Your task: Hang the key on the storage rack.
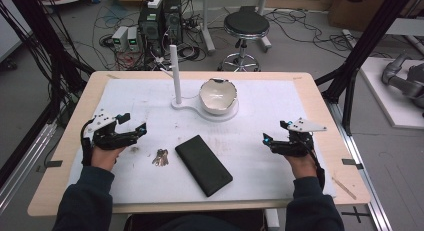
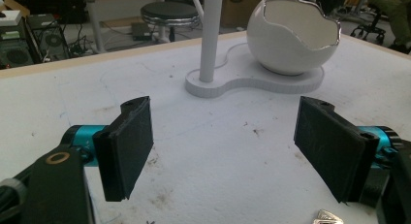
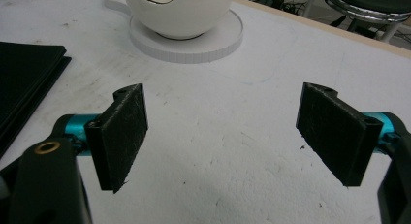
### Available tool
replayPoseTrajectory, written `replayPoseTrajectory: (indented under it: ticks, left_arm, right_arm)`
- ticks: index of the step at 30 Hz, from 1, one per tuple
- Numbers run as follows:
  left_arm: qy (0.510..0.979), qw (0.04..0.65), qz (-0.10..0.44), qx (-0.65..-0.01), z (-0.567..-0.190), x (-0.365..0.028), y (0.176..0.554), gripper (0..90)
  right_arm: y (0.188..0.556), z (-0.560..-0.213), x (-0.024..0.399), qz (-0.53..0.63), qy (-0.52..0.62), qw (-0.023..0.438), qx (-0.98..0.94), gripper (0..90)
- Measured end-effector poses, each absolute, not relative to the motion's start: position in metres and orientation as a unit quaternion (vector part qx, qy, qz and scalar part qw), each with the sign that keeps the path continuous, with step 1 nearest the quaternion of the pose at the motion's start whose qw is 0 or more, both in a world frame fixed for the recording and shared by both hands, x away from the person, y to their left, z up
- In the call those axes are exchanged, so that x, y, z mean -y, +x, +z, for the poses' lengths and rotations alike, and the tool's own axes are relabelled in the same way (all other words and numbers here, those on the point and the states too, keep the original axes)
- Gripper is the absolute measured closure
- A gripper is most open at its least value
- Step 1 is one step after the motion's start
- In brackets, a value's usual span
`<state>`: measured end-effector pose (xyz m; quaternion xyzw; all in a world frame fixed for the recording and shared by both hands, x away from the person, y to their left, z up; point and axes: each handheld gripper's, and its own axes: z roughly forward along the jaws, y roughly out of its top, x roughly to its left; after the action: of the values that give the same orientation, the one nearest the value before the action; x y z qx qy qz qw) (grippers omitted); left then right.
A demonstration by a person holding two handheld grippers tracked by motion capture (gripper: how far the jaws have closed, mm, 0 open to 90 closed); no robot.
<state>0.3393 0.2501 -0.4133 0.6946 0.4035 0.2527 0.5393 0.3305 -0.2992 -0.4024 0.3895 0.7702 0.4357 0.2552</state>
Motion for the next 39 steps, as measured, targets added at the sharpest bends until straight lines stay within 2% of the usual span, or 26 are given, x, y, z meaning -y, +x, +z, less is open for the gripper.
replayPoseTrajectory:
  ticks: [14,19,23,27,30,32,33,34,37,39]
  left_arm:
    - [0.700,0.537,0.240,-0.405,-0.417,-0.246,0.344,24.1]
    - [0.705,0.544,0.231,-0.391,-0.415,-0.245,0.341,32.2]
    - [0.729,0.546,0.202,-0.361,-0.418,-0.243,0.337,40.4]
    - [0.742,0.537,0.177,-0.360,-0.423,-0.240,0.339,32.0]
    - [0.768,0.523,0.129,-0.348,-0.429,-0.232,0.342,31.9]
    - [0.778,0.517,0.118,-0.336,-0.431,-0.229,0.341,34.5]
    - [0.788,0.512,0.106,-0.325,-0.433,-0.227,0.341,45.6]
    - [0.804,0.503,0.087,-0.305,-0.435,-0.224,0.340,50.3]
    - [0.818,0.491,0.081,-0.287,-0.437,-0.220,0.338,60.5]
    - [0.821,0.489,0.078,-0.285,-0.438,-0.219,0.338,64.0]
  right_arm:
    - [0.330,-0.406,0.308,0.435,0.398,0.255,-0.767,19.0]
    - [0.328,-0.402,0.306,0.438,0.397,0.260,-0.763,19.0]
    - [0.325,-0.401,0.299,0.436,0.389,0.261,-0.768,19.0]
    - [0.329,-0.402,0.294,0.434,0.383,0.261,-0.773,19.0]
    - [0.335,-0.408,0.291,0.425,0.382,0.251,-0.782,19.0]
    - [0.336,-0.409,0.291,0.423,0.381,0.250,-0.783,19.0]
    - [0.337,-0.409,0.291,0.422,0.382,0.250,-0.784,19.0]
    - [0.337,-0.409,0.291,0.424,0.383,0.251,-0.782,19.0]
    - [0.335,-0.408,0.292,0.424,0.382,0.252,-0.782,19.0]
    - [0.335,-0.408,0.292,0.424,0.382,0.253,-0.781,19.0]
